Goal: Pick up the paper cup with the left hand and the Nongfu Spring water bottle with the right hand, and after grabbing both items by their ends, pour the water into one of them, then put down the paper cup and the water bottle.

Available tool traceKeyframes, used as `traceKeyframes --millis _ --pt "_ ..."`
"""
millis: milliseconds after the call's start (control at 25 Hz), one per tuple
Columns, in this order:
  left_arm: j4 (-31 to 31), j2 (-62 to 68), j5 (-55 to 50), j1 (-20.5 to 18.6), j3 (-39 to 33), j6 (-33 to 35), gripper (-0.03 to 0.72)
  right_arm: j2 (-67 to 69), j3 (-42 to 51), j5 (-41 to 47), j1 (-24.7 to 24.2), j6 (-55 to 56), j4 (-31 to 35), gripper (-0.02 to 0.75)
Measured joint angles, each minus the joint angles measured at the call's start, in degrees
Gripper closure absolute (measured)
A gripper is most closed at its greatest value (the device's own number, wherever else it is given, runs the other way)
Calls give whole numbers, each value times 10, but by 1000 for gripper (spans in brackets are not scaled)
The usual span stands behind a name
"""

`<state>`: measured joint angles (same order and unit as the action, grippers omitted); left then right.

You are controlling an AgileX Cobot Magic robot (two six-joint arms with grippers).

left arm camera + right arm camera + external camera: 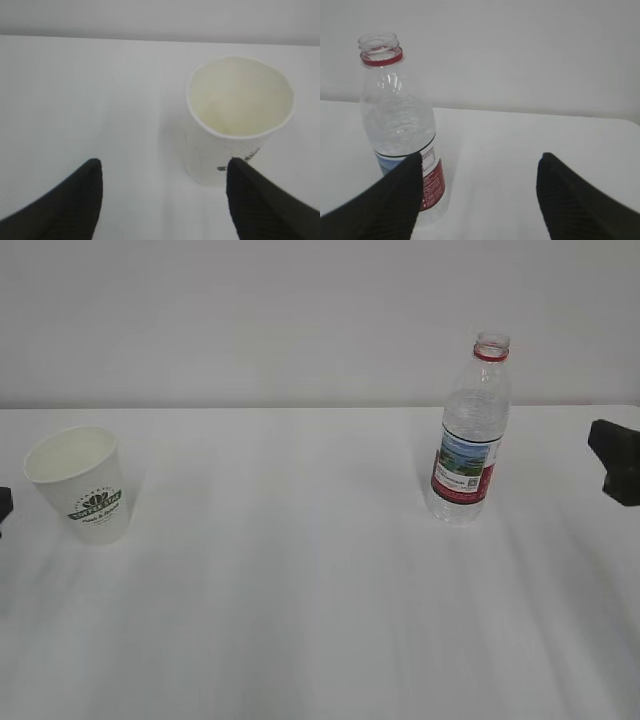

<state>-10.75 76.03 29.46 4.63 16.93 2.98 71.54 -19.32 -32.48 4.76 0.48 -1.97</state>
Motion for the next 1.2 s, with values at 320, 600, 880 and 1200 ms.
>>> traceKeyframes --millis 320,600,880,1200 --pt "-2 30 14 46 -23 0 131 20 82 -74 0 28 -1 204" --pt "-5 34 135 61 -113 -43 155 67 153 -197 0 39 -19 204" --pt "83 34 249 61 -168 -101 161 163 194 -319 0 43 -65 203" --pt "126 34 263 61 -168 -106 162 255 195 -327 0 44 -98 204"
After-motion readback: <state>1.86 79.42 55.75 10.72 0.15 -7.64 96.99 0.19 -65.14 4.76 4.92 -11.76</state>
